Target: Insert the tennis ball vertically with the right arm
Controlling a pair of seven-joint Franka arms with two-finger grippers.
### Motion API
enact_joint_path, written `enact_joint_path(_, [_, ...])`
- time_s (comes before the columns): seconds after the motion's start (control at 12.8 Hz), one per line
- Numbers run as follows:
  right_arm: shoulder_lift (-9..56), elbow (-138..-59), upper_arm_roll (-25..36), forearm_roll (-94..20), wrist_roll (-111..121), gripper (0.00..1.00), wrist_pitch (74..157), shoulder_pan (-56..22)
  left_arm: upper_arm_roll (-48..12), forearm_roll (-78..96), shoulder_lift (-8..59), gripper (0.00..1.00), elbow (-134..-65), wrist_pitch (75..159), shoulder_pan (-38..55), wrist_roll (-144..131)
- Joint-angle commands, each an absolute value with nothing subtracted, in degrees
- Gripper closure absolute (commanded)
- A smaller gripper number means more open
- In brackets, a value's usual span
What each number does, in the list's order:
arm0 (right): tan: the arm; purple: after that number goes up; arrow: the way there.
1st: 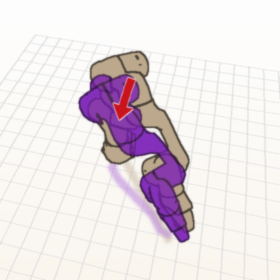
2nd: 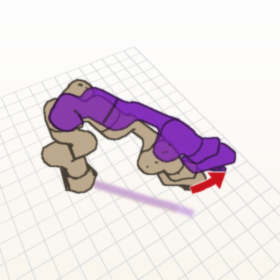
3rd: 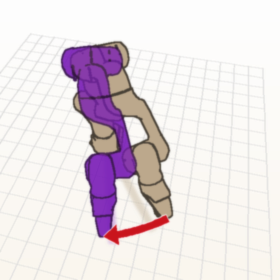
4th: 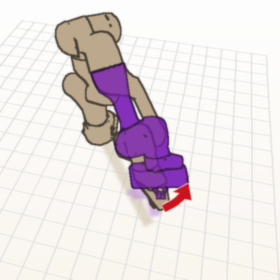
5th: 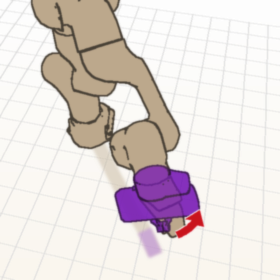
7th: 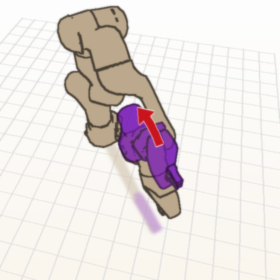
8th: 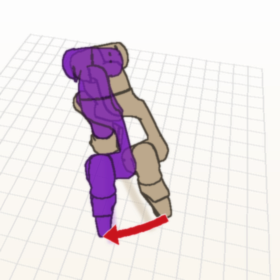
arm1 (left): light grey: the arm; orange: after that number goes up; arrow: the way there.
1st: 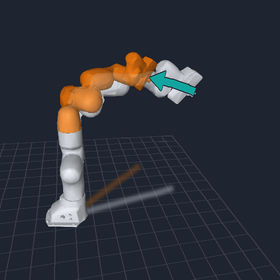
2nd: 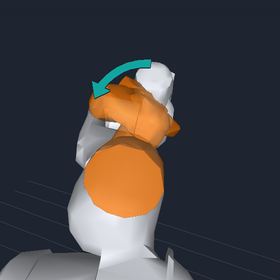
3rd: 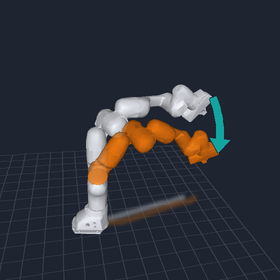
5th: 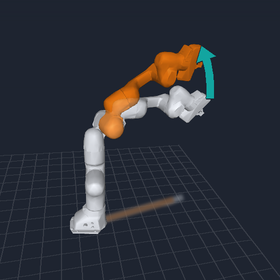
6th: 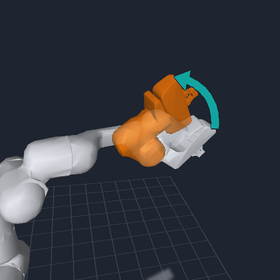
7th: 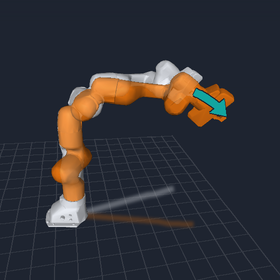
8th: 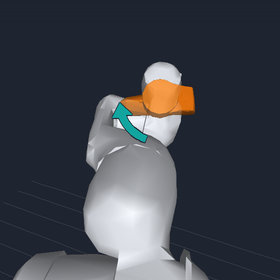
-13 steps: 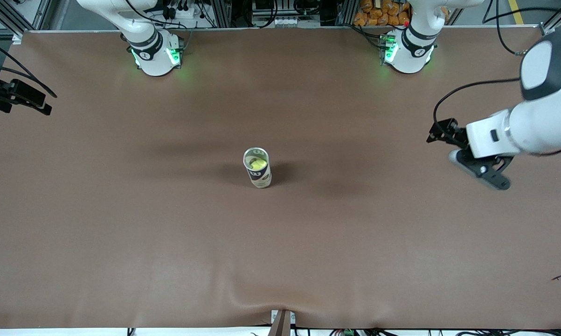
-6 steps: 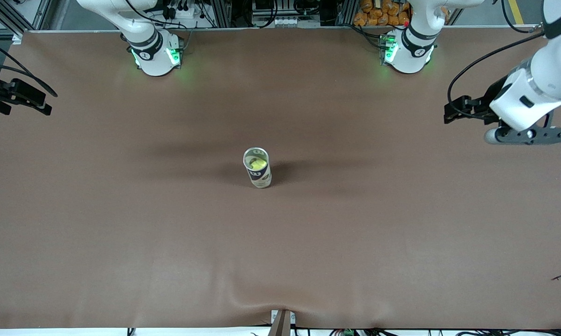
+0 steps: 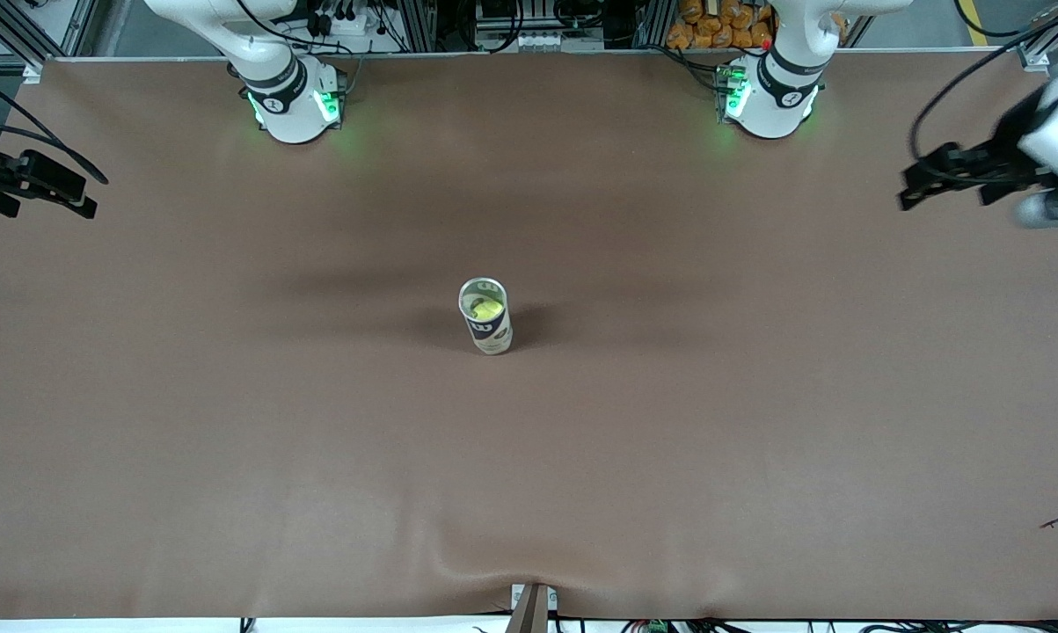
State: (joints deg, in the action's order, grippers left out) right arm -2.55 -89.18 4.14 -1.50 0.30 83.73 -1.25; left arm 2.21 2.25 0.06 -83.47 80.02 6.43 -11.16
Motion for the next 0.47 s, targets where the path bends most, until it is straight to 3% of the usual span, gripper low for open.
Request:
enact_joint_path(0.0, [-2.9,-89.56,3.87,-0.79,0.27,0.0,83.93,-1.05,2.81,1.93,-3.15,0.0,-86.38,79.8,5.71,-11.43])
enact_joint_path(0.39, [-2.99,-89.47,3.87,-0.79,0.18,0.0,83.41,-0.97,4.04,2.02,-5.09,0.0,-91.39,85.06,5.62,-10.72])
